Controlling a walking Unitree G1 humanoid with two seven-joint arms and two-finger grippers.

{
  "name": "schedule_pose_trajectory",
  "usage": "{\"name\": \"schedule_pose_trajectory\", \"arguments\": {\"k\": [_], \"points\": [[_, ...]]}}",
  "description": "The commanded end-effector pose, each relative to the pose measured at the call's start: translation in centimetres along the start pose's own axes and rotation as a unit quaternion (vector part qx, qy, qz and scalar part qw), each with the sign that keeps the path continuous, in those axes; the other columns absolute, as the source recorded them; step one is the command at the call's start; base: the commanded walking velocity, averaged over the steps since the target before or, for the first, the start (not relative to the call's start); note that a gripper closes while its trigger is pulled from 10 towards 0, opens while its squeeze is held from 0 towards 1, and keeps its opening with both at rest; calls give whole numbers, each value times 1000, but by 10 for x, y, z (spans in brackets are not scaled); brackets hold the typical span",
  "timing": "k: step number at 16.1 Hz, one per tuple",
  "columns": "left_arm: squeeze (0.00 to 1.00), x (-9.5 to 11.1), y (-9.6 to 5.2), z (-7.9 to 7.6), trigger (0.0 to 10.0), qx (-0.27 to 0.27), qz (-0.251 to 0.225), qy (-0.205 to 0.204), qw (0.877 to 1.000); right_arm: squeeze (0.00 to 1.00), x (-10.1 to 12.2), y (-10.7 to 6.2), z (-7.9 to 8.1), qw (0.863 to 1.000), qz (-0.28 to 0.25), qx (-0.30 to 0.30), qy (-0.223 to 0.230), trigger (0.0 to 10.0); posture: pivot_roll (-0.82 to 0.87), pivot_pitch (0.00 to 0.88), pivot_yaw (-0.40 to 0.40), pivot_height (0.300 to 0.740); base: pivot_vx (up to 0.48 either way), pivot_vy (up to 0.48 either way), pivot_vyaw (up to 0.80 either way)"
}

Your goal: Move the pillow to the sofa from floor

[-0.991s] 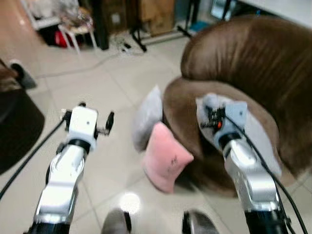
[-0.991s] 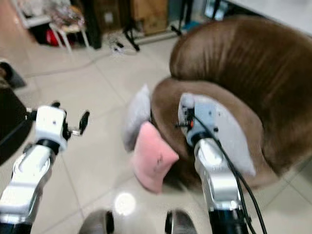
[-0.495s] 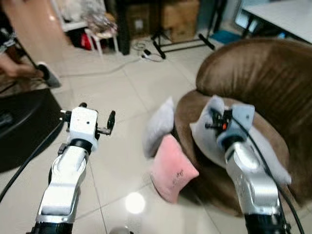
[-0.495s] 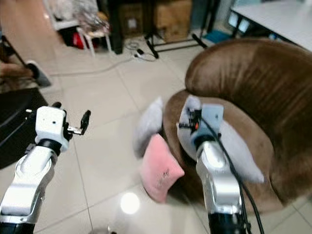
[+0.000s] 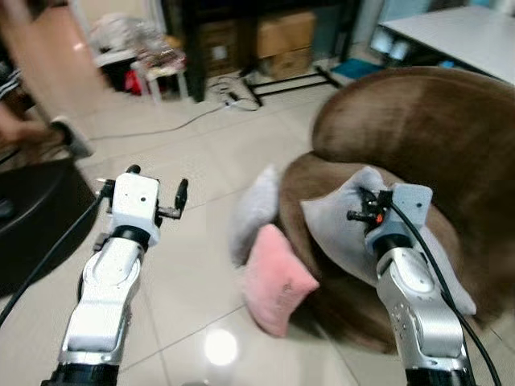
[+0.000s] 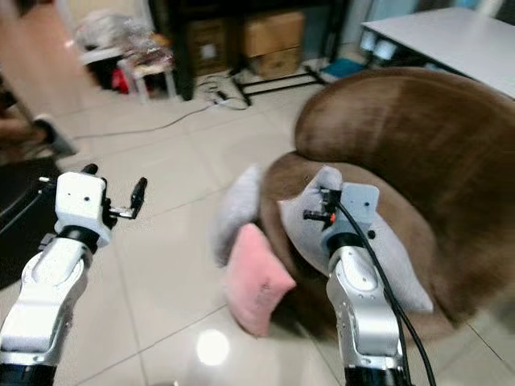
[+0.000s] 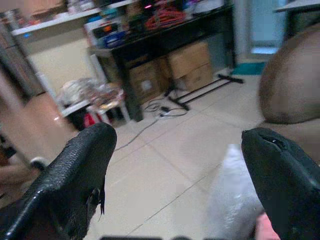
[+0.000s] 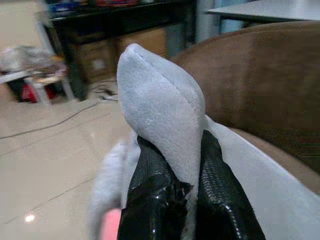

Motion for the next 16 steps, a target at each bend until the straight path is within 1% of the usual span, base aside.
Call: {"name": "schedule_pose_trajectory", "arguments": {"k": [1,2,5,7,8,9,10,11,12,16], "points": [[0,1,2,3,10000,2,-1,10,1000,0,12,-1,10,999,-16,28,13,10000,-77,0,42,740,0,-345,0],[0,1,2,3,10000,3,-1,10,1000,0,13,-2,11,999,-19,33,22,10000,-77,0,42,740,0,-349,0],[0,1,1,3,10000,2,-1,11,1000,0,17,-3,12,998,-36,32,29,10000,-70,0,35,740,0,-346,0],[0,0,1,3,10000,3,-1,12,1000,0,16,-2,13,999,-32,30,28,10000,-66,0,31,740,0,-345,0],[0,0,1,4,10000,4,-2,13,1000,0,19,-1,14,998,-46,30,9,10000,-64,0,29,740,0,-345,0],[0,0,1,4,10000,4,-2,13,1000,0,20,-1,14,998,-48,30,7,10000,-64,0,29,740,0,-349,0],[0,1,1,4,10000,3,-7,9,1000,0,20,-1,15,998,-47,35,9,10000,-63,0,29,740,0,0,0],[0,2,1,3,10000,3,-7,-5,1000,0,20,-1,17,998,-45,40,12,10000,-62,0,28,740,0,0,0],[0,4,1,2,10000,2,-14,-4,1000,0,20,0,18,998,-44,45,15,10000,-62,0,28,740,0,0,-431],[0,6,2,1,10000,-3,-20,-11,1000,0,23,1,21,997,-51,59,16,10000,-57,0,24,740,0,0,-800]]}}
Point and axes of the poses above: a point about 5 cm out from each wrist's last joint towards the gripper, its own y axis pointing out of the wrist towards the gripper, its own x axis along the axis of the wrist's last joint, z = x × y, the point moved 5 cm from there along y, pointing out of the wrist towards the gripper, and after that the axes turned 1 degree about y, right-handed, at the moved point
